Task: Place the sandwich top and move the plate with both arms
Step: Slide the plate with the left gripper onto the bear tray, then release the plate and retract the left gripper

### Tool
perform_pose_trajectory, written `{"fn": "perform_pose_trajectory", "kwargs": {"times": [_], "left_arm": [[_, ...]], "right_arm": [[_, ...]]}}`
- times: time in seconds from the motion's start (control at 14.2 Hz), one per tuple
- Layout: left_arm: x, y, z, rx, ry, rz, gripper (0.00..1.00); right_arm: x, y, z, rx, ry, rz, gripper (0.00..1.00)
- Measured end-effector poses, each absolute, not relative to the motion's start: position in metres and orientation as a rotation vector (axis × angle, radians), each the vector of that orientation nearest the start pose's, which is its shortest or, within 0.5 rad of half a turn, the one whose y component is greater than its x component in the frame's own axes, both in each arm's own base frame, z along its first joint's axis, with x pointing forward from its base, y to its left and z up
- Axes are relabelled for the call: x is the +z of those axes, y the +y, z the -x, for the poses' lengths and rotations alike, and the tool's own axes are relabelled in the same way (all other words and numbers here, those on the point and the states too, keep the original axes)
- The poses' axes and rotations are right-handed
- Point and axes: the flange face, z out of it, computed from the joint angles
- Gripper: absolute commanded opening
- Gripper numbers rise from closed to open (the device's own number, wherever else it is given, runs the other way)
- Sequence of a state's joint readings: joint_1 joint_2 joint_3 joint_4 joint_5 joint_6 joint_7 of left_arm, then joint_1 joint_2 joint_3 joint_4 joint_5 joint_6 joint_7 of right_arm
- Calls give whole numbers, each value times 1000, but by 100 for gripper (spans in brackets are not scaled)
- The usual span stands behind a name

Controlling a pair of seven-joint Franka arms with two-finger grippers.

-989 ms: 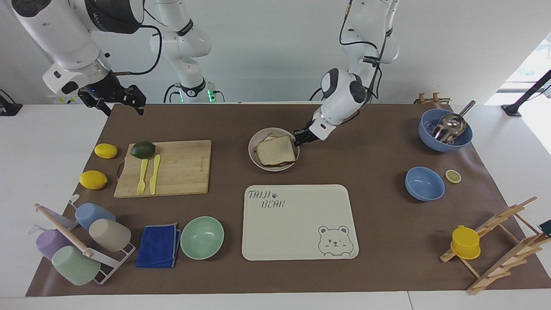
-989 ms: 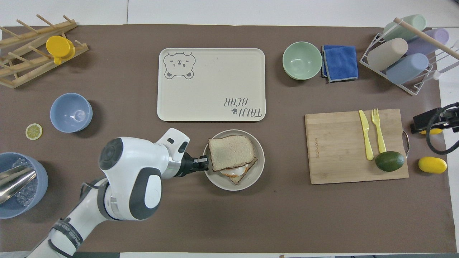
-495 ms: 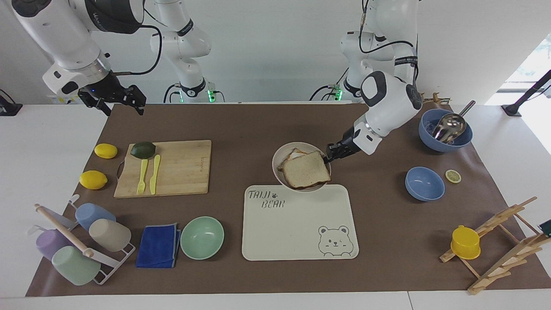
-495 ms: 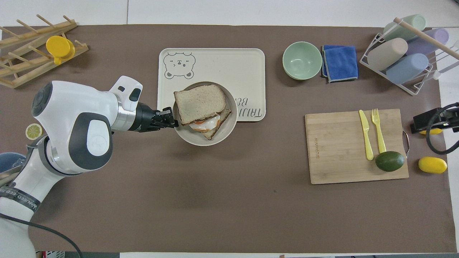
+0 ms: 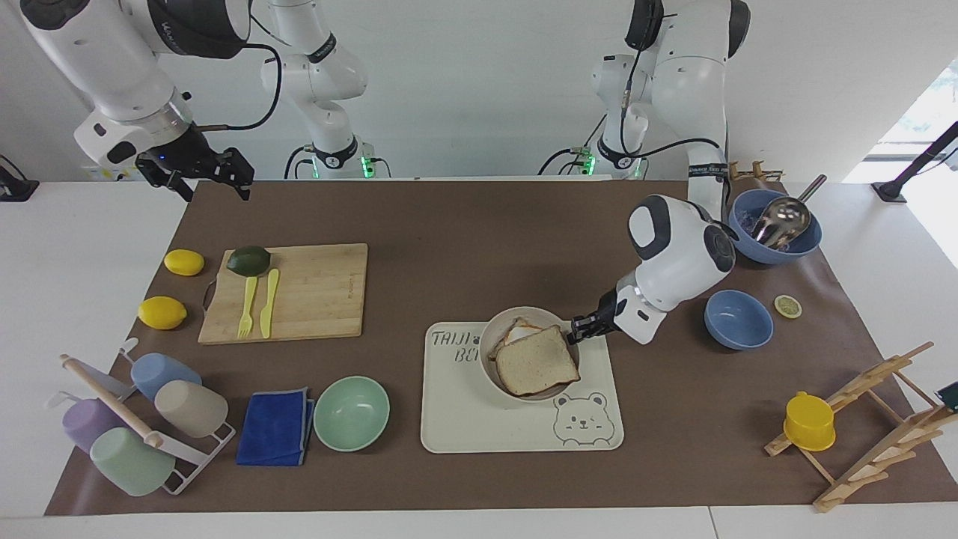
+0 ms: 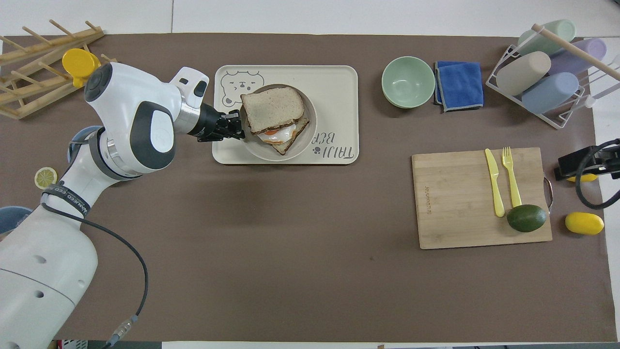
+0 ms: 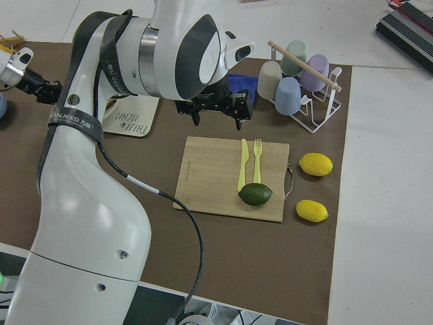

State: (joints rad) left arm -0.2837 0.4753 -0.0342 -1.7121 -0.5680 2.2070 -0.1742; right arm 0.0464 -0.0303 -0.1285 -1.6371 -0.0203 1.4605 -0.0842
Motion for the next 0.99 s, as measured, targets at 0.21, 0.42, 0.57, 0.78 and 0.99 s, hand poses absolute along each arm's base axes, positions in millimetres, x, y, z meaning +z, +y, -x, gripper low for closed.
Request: {"fn": "perform_pose_trajectory", "kwargs": {"times": [0.21, 0.42, 0.57, 0.78, 0.99], "left_arm": [[314, -226, -636, 161, -367, 3580, 0], [310, -231, -634, 116, -366, 3577, 0], [306, -233, -633, 112, -365, 3574, 90], [307, -228, -635, 113, -377, 3573, 100], [322, -199, -646, 141, -419, 3564, 100]], "right_arm": [[601, -47, -529, 232, -3, 3137, 100], [601, -47, -529, 232, -3, 3137, 100], [601, -47, -529, 232, -3, 3137, 100], [601, -47, -529, 232, -3, 3137, 100], [601, -47, -529, 232, -3, 3137, 100]]}}
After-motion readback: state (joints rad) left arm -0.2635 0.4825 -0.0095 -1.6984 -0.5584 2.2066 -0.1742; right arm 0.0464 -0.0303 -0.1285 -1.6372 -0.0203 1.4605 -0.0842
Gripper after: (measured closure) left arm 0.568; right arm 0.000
